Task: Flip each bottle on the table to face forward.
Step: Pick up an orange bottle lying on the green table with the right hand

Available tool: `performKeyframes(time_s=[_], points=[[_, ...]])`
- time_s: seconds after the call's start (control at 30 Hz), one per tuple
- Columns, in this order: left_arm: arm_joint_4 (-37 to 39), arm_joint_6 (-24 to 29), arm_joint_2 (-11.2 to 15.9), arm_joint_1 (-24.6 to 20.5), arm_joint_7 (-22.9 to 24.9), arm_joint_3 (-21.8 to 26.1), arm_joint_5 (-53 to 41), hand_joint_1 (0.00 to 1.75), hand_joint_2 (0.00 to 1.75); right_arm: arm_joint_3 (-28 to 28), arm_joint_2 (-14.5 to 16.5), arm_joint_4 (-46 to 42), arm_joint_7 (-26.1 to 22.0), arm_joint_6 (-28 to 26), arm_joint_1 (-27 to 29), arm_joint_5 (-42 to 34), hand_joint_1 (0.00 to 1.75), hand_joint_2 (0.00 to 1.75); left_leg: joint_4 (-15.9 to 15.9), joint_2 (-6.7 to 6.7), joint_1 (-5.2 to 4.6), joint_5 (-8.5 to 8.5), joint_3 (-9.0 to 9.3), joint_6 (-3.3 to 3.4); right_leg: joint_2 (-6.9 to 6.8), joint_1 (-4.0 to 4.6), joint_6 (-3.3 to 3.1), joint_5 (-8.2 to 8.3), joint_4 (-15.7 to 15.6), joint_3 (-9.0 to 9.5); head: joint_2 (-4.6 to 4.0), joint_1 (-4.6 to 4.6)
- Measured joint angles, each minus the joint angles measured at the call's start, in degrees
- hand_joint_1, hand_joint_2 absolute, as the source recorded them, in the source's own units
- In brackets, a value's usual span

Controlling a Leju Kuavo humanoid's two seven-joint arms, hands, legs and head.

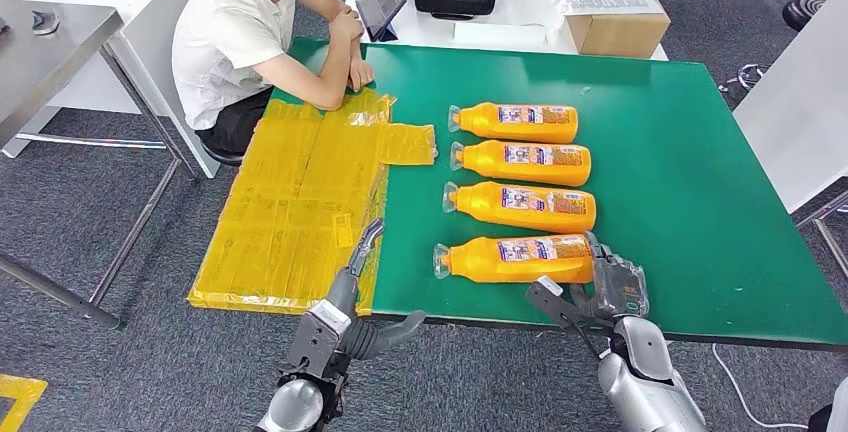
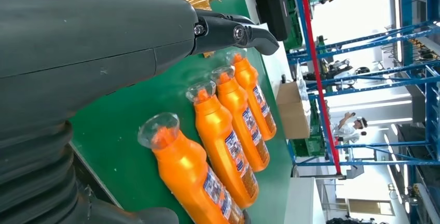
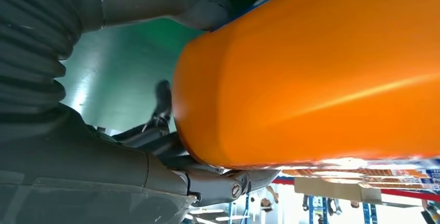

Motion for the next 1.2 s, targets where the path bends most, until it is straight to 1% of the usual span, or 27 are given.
performKeyframes(time_s=[0.03,0.07,0.13,0.17,0.2,0.3,0.53,0.63,0.73,1.03,1.1,1.2], points=[[0.09,0.0,0.0,-0.02,-0.05,-0.09,0.05,0.0,1.75,0.26,0.11,0.17,0.06,-0.11,-0.14,0.31,1.4,1.75,0.0,0.06,0.0,0.01,0.0,0.0,0.05,0.0,-0.02,0.04,0.0,0.11,0.0,0.0],[0.16,0.0,0.0,-0.06,-0.1,-0.19,0.08,0.0,1.75,0.57,0.19,0.37,0.18,-0.22,-0.26,0.61,1.14,1.75,0.0,0.12,0.01,0.01,0.02,0.0,0.09,0.01,-0.04,0.06,0.0,0.17,0.0,0.0],[0.34,0.01,0.0,-0.16,-0.18,-0.35,0.1,0.0,1.75,1.25,0.33,0.82,0.5,-0.5,-0.5,1.21,0.42,1.75,0.0,0.19,0.01,0.01,0.06,-0.01,0.14,0.01,-0.04,0.07,0.0,0.19,0.0,0.0],[0.42,0.02,0.0,-0.2,-0.2,-0.4,0.11,0.0,1.75,1.57,0.38,1.0,0.73,-0.74,-0.6,1.51,0.1,1.75,0.0,0.21,0.02,0.01,0.08,-0.01,0.16,0.02,-0.04,0.07,0.0,0.2,0.0,0.0],[0.46,0.03,0.0,-0.22,-0.21,-0.43,0.11,0.0,1.75,1.81,0.4,1.12,0.99,-1.07,-0.65,1.79,0.0,1.75,0.0,0.21,0.02,0.02,0.09,-0.01,0.16,0.02,-0.04,0.07,0.0,0.17,0.0,0.01],[0.49,0.16,0.0,-0.23,-0.22,-0.52,0.11,0.0,1.75,2.58,0.57,1.35,2.57,-2.79,-0.68,3.15,0.0,1.75,0.0,0.21,0.02,0.02,0.07,-0.01,0.16,0.02,-0.05,0.07,0.0,0.13,0.0,0.02],[0.51,0.82,0.0,-0.22,-0.2,-0.74,-0.03,0.0,1.75,4.71,0.78,1.66,8.42,-5.48,-0.97,8.53,0.0,1.75,0.0,0.21,0.04,0.02,0.08,-0.01,0.16,0.04,-0.05,0.07,0.0,0.17,0.0,0.01],[0.51,0.99,0.0,-0.22,-0.2,-0.76,-0.1,0.0,1.75,5.31,0.78,1.74,10.65,-6.11,-1.22,10.65,0.0,1.75,0.0,0.21,0.03,0.02,0.08,-0.01,0.16,0.03,-0.05,0.07,0.0,0.11,0.0,0.01],[0.51,1.12,0.0,-0.22,-0.17,-0.77,-0.21,0.0,1.75,5.66,0.79,1.76,11.83,-6.35,-1.33,11.82,0.0,1.75,0.0,0.2,0.03,0.01,0.07,-0.01,0.16,0.03,-0.05,0.06,0.0,0.02,0.0,0.01],[0.51,1.26,0.0,-0.19,-0.11,-0.77,-0.58,0.0,1.75,6.14,0.95,1.76,13.38,-6.7,-1.28,13.59,0.0,1.75,0.0,0.21,0.03,0.01,0.07,-0.01,0.16,0.03,-0.05,0.06,0.0,0.05,0.0,0.0],[0.52,1.26,0.0,-0.18,-0.11,-0.77,-0.61,0.0,1.75,6.14,1.08,1.76,12.48,-6.63,-1.29,13.44,0.0,1.75,0.0,0.2,0.03,0.02,0.07,-0.01,0.16,0.03,-0.05,0.06,0.0,0.04,0.0,0.0],[0.56,1.19,0.0,-0.18,-0.11,-0.78,-0.57,0.0,1.75,6.14,1.37,1.83,9.87,-6.26,-1.47,12.4,0.0,1.75,0.0,0.22,0.03,0.02,0.05,-0.01,0.17,0.03,-0.05,0.07,0.01,0.13,0.0,0.01]])
